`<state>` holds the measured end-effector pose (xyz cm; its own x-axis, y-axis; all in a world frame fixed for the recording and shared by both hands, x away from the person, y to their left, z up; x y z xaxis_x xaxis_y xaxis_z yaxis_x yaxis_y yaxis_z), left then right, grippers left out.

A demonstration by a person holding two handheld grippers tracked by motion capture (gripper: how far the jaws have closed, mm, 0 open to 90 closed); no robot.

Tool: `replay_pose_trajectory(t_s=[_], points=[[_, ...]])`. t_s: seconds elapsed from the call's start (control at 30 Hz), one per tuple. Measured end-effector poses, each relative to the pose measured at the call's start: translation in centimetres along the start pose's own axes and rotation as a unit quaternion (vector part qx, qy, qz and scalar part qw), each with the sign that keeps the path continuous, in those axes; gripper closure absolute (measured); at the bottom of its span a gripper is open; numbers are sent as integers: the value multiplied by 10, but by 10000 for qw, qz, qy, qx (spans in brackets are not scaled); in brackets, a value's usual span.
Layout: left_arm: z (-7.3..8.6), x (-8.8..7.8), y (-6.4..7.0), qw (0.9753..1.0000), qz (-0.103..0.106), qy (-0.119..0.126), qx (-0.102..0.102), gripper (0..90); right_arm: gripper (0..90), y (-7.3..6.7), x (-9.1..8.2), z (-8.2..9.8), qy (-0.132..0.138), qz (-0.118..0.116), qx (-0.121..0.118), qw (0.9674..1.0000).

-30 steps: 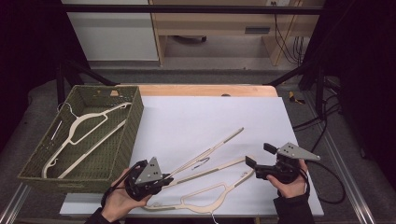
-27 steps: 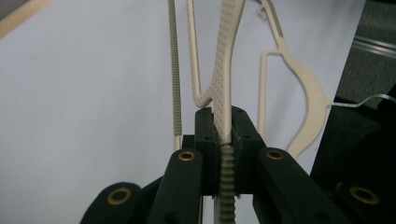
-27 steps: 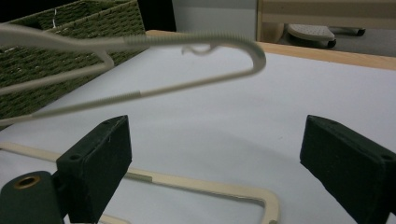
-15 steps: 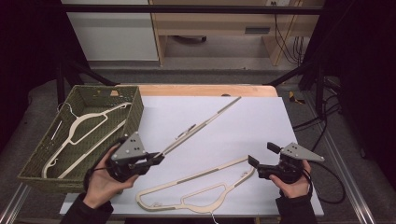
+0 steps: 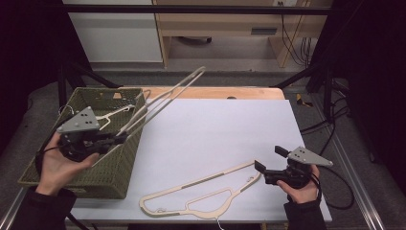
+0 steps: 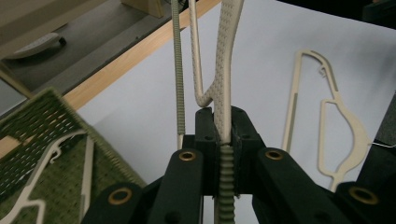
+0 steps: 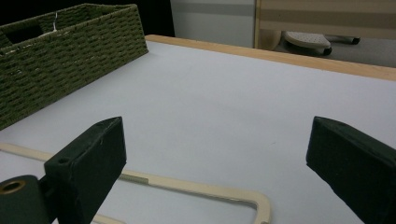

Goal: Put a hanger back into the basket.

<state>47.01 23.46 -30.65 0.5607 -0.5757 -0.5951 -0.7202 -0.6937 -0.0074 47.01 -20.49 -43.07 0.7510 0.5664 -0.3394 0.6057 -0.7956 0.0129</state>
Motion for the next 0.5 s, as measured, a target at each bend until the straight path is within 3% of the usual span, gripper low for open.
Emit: replay_pose_trajectory(t_s=[0.3,0.5], points=[[23,-12,-50,9989,-270,-92,-381,839,51,-2,2,1,-45,-25,-54,10000],[48,-12,-80,9968,-429,-326,-593,838,53,-2,3,2,-63,-9,-69,10000]])
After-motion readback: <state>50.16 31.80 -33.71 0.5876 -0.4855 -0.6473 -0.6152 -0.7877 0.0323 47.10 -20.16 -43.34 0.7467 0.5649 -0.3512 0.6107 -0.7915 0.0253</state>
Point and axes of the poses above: each handheld gripper's, and its own axes: x roughly forward along the jaws, z roughly out of its underside, y roughly to its right, the point moved 8 cm from there along x, roughly forward along the jaws, and after that the axes turned 8 degrees about -x, right-handed, at the moved point
